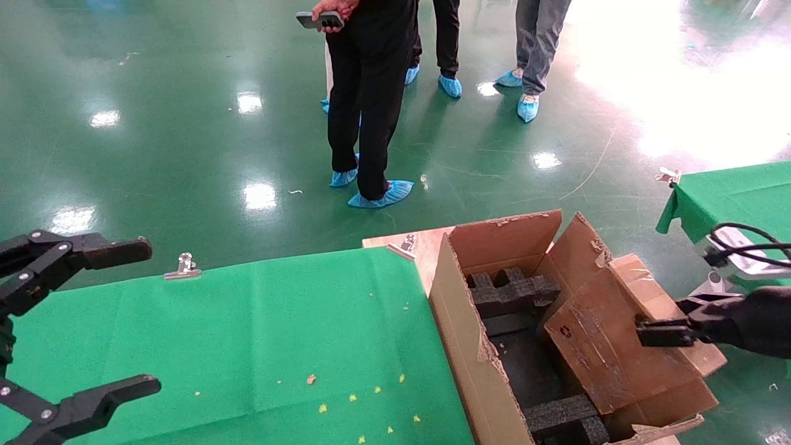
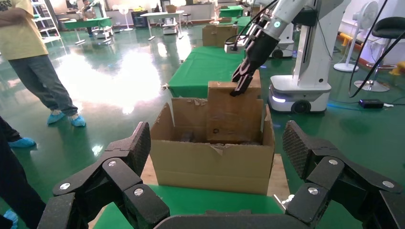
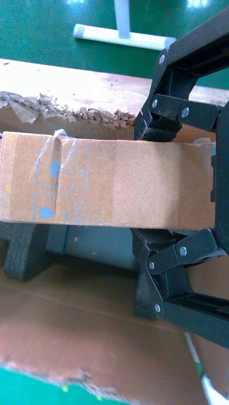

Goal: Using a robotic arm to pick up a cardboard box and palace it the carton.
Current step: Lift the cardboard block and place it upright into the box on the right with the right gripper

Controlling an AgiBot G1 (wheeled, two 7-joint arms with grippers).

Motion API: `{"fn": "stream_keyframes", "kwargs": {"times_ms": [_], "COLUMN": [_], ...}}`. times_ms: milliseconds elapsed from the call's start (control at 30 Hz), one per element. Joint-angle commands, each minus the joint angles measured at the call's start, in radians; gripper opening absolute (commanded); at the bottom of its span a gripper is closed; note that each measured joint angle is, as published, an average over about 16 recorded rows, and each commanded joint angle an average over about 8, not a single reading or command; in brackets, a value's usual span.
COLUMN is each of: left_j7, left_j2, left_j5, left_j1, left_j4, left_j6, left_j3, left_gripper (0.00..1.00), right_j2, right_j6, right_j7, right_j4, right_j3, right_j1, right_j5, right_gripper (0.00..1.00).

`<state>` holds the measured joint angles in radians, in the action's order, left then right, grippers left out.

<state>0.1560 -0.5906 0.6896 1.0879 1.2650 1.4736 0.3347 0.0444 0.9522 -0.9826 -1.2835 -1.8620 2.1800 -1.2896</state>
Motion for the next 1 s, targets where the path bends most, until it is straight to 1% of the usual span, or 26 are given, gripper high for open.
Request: {"fn": "stream_keyframes", "kwargs": {"times_ms": [33, 267, 467, 700, 833, 1000], "left_j7": [0.000, 0.000, 0.000, 0.000, 0.000, 0.000], "left_j2": [0.000, 0.000, 0.000, 0.000, 0.000, 0.000], "left_j5": [0.000, 0.000, 0.000, 0.000, 0.000, 0.000], "left_j1": [0.000, 0.000, 0.000, 0.000, 0.000, 0.000], "left_j4": [0.000, 0.000, 0.000, 0.000, 0.000, 0.000], "left_j6": [0.000, 0.000, 0.000, 0.000, 0.000, 0.000], "left_j3": [0.000, 0.000, 0.000, 0.000, 0.000, 0.000], "left_gripper": [1.00, 1.00, 1.00, 1.00, 1.00, 1.00], "right_j2": [0.020, 0.073, 0.115, 0.161, 0.185, 0.217], "right_j6": [-0.033, -0.089, -0.133, -0.205, -0.253, -0.302], "right_j7": [-0.041, -0.141, -0.201, -0.271, -0.299, -0.310], "right_j4": [0.015, 0.049, 0.059, 0.073, 0.080, 0.098], "right_j3": [-0.018, -0.039, -0.055, -0.076, -0.083, -0.086], "right_j1": [-0.019, -0.041, -0.064, -0.101, -0.120, -0.137], "right_j5": [0.003, -0.045, -0.066, -0.090, -0.099, -0.107], "right_gripper": [0.00, 0.00, 0.00, 0.00, 0.00, 0.00]}}
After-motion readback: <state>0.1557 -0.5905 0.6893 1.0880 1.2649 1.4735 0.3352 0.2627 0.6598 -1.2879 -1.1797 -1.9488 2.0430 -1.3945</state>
